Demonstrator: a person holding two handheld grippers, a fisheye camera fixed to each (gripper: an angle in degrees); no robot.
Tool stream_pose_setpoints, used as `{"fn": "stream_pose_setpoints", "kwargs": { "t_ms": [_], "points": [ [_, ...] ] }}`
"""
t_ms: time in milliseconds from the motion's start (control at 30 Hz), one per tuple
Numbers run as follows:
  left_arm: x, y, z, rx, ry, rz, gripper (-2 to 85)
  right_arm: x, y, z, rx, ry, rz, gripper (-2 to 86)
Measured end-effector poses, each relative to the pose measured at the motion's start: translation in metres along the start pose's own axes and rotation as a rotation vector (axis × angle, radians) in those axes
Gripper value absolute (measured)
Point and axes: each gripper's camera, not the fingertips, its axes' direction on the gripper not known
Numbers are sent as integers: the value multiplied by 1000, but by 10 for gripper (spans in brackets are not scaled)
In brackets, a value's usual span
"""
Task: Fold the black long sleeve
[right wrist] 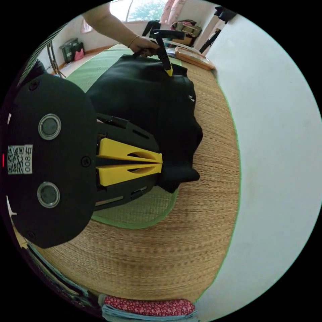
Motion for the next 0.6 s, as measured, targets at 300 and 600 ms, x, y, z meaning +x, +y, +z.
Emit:
{"fn": "stream_pose_setpoints", "kwargs": {
  "t_ms": [300,600],
  "points": [
    [-48,69,-17,81,51,-117,3,20,4,14,-26,-97,88,0],
    [-99,193,-66,220,92,-291,59,-44,20,-4,46,-287,-58,0]
  ]
}}
